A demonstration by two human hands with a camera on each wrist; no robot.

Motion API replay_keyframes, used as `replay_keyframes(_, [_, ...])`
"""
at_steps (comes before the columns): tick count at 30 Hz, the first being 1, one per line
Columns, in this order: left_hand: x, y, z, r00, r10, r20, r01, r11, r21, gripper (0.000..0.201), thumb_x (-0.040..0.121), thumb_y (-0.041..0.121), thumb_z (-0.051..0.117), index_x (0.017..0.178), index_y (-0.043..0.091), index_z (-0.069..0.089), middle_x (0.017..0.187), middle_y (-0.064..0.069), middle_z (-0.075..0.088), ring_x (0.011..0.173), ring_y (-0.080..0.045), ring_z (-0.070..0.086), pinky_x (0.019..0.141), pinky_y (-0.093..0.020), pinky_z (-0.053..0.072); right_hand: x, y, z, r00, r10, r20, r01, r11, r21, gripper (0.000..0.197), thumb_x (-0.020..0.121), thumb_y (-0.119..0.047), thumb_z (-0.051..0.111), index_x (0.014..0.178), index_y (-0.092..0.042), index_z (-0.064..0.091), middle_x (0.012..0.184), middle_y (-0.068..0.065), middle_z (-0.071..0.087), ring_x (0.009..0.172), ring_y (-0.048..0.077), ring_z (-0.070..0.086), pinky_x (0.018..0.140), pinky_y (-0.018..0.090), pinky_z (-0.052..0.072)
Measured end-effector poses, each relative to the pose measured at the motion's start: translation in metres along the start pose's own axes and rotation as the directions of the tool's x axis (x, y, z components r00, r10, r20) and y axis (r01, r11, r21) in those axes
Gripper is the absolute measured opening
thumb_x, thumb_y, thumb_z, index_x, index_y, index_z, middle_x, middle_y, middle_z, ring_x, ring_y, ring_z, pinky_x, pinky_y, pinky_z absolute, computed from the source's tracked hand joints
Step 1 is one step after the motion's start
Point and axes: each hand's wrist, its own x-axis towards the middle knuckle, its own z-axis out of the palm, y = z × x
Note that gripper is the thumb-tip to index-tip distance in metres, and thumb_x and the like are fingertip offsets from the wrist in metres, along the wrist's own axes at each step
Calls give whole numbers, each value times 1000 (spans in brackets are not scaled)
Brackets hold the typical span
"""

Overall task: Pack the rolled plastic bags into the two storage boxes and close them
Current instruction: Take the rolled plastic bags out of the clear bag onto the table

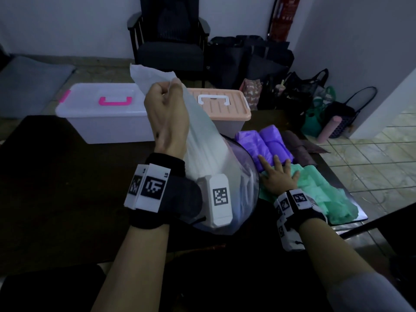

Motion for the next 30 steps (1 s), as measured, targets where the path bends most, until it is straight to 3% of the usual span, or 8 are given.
replay_keyframes(4, [5, 4, -1, 999, 11, -36, -13, 999, -52, 27, 96, 23, 48, 70, 18, 44, 67, 7, 42, 62, -2, 41, 53, -7, 35, 0, 0, 0, 1000, 3, 5, -3, 1000, -1, 59, 96, -49, 34, 145, -49, 0, 159, 0, -4, 144, 35, -9, 112, 61, 3])
replay_keyframes(12, [30, 14, -14, 992, -13, -124, -12, 981, -195, 27, 91, 25, 56, 66, 19, 50, 68, 5, 46, 70, -8, 47, 72, -25, 49, -2, -1, -4, 999, 6, 45, -5, 1000, -17, 60, 97, -50, 32, 145, -49, -3, 159, 1, -6, 144, 35, -11, 112, 61, 2])
replay_keyframes(17, [37, 8, -27, 984, -102, -148, 60, 962, -267, 25, 94, 22, 52, 69, 18, 53, 72, 4, 50, 69, -8, 51, 66, -24, 45, 0, -1, -5, 997, 14, 74, -13, 1000, -16, 60, 97, -51, 31, 145, -50, -5, 159, 0, -8, 144, 35, -12, 112, 60, 1])
replay_keyframes(22, [34, -2, -41, 957, -275, -94, 218, 893, -395, 18, 97, 29, 47, 100, 14, 55, 82, 2, 58, 74, -11, 59, 65, -25, 52, -2, -2, -6, 997, 21, 78, -20, 1000, -21, 61, 96, -52, 32, 145, -50, -5, 159, 0, -8, 144, 35, -11, 112, 60, 2])
replay_keyframes(25, [37, -11, -54, 934, -355, 37, 327, 808, -491, 17, 96, 34, 45, 94, 19, 53, 79, 1, 57, 70, -12, 58, 54, -21, 51, -2, -3, -7, 996, 25, 82, -23, 999, -26, 62, 96, -53, 32, 144, -50, -6, 159, 0, -8, 144, 35, -12, 112, 60, 2])
replay_keyframes(27, [39, -18, -63, 922, -376, 95, 368, 772, -518, 19, 96, 35, 45, 92, 18, 53, 78, 0, 57, 68, -13, 59, 52, -20, 51, -2, -3, -7, 996, 30, 85, -29, 999, -22, 63, 95, -53, 33, 144, -50, -5, 159, 1, -8, 144, 35, -11, 112, 60, 2])
replay_keyframes(30, [38, -29, -76, 913, -381, 148, 393, 718, -574, 29, 97, 31, 40, 113, 13, 57, 80, -2, 65, 68, -13, 64, 54, -21, 55, -2, -4, -6, 996, 36, 80, -33, 999, -33, 63, 94, -55, 34, 144, -50, -5, 159, 1, -7, 144, 35, -11, 111, 60, 2])
